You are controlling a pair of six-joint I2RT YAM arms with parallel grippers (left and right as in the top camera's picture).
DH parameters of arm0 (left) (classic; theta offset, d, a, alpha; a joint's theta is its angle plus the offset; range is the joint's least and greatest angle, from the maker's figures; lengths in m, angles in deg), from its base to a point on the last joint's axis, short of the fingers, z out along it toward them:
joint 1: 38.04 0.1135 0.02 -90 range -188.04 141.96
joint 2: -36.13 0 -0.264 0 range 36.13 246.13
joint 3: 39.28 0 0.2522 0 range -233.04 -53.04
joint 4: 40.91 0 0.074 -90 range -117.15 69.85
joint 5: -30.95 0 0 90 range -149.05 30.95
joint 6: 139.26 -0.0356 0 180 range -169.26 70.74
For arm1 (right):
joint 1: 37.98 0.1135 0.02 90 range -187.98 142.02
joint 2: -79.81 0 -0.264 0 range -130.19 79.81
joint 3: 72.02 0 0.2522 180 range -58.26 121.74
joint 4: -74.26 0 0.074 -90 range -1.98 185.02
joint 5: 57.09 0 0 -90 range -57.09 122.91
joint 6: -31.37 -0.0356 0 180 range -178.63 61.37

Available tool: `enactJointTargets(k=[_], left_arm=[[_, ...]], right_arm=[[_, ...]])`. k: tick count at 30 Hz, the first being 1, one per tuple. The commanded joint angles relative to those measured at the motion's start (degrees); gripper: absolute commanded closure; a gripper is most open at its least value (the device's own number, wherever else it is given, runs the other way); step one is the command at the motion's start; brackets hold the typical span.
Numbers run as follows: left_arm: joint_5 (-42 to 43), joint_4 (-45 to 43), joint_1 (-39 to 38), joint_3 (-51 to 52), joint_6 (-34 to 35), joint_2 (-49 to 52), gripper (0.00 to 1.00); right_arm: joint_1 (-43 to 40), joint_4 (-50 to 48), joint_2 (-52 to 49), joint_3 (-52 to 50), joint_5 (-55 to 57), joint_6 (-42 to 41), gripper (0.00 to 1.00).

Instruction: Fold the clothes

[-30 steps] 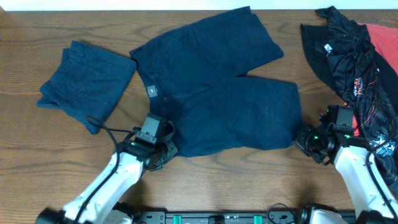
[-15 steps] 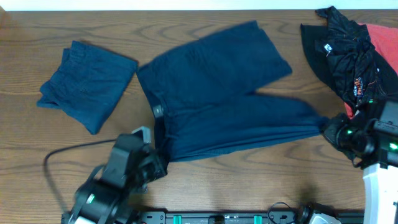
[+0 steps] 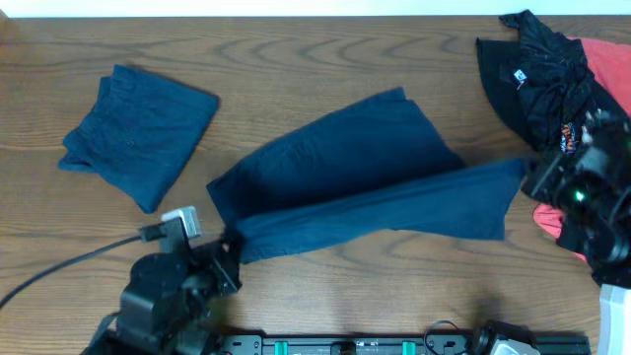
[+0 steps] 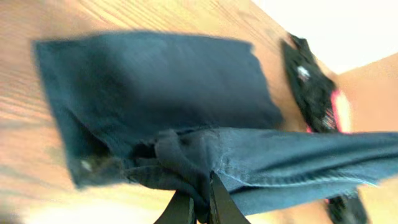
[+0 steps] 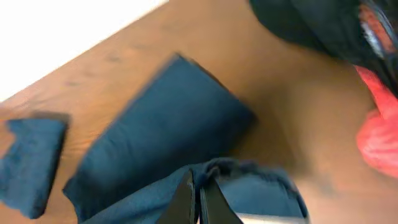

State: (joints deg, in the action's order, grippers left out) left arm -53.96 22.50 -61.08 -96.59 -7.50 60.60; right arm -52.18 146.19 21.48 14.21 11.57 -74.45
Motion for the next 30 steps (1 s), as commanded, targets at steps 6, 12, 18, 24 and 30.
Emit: enactJointTargets(k=[6, 12, 18, 24, 30], left_arm=[[-29.40, 1.27, 1.11, 0.20, 6.88, 14.21, 0.94], [-32.85, -4.59, 1.20, 0.20, 8.55, 26.82, 0.94], [-32.83, -11.15, 3.74, 0.20, 11.82, 39.39, 0.94], [-32.83, -19.98, 6.36, 0.20, 12.11, 50.34, 0.93], [-32.83, -26.45, 8.02, 0.20, 12.09, 57.90, 0.93]], right_arm=[[7.98, -16.96, -11.85, 1.99, 12.15, 3.85, 0.99], [13.22, -30.53, -24.79, 1.99, 12.13, 3.89, 0.99], [17.05, -38.73, -36.79, 1.99, 12.15, 3.91, 0.99], [18.43, -44.22, -46.18, 1.99, 12.13, 3.87, 0.99], [19.06, -46.82, -50.64, 1.99, 12.09, 3.82, 0.99]])
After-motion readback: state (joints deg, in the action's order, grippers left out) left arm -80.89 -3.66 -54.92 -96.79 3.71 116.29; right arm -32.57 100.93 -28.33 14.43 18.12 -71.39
